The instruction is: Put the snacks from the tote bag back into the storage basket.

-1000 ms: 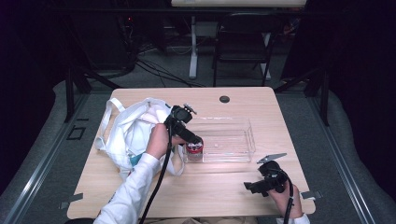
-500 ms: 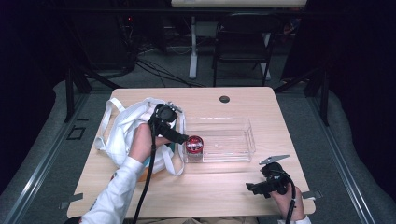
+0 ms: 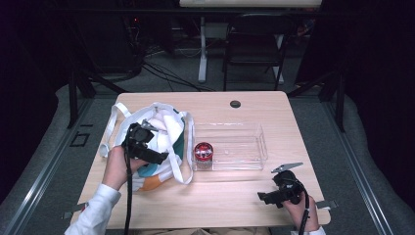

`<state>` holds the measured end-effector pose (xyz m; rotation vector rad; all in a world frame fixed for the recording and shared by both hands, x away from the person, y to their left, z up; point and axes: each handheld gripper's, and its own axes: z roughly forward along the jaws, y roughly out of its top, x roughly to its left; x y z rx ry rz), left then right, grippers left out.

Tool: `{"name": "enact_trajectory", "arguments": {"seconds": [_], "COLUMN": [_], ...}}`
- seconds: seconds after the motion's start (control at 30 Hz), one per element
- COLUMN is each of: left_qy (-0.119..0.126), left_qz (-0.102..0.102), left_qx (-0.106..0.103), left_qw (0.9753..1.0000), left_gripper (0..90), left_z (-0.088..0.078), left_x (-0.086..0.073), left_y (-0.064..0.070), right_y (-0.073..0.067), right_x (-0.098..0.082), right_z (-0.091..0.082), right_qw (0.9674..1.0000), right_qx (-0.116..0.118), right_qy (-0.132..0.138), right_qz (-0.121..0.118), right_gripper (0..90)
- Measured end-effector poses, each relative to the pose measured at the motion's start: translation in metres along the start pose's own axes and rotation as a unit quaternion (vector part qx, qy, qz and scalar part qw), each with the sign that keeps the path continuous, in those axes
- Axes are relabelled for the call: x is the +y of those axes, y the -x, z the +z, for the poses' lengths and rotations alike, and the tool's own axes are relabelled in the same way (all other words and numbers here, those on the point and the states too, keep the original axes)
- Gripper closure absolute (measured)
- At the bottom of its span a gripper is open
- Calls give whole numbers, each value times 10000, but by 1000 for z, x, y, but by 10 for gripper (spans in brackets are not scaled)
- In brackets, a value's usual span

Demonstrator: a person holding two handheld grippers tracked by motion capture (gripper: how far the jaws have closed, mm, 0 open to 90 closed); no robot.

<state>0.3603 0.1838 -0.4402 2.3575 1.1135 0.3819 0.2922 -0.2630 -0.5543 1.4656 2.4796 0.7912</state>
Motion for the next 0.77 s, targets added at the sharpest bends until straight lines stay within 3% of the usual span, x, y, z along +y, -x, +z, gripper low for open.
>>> {"name": "enact_trajectory", "arguments": {"seconds": [0.13,0.17,0.33,0.4,0.47,0.6,0.77], "left_qy": [3,3,60,81,57,47,131], "left_qz": [-32,-32,-112,-251,-311,-382,-391], "left_qx": [235,235,318,444,384,312,308], "left_qw": [9997,9997,9994,9987,9988,9988,9987], "left_gripper": [77,75,67,56,49,33,32], "left_z": [-2,-2,-5,-5,-4,-4,-7], "left_x": [-21,-21,-50,-68,-79,-90,-93], "left_y": [-3,-3,-4,-3,-2,-1,-1], "right_y": [2,2,2,3,4,2,1], "right_x": [0,0,-1,-1,-1,0,-1], "right_z": [-2,-2,-2,-2,-3,-2,-2], "right_qw": [9999,9999,9999,9999,9998,9999,9999], "right_qx": [-74,-74,-77,-127,-161,-142,-157], "right_qy": [-89,-89,-78,-76,-79,-1,6], "right_qz": [-40,-40,-21,-30,-9,25,-7], "right_gripper": [96,96,96,96,96,96,96]}}
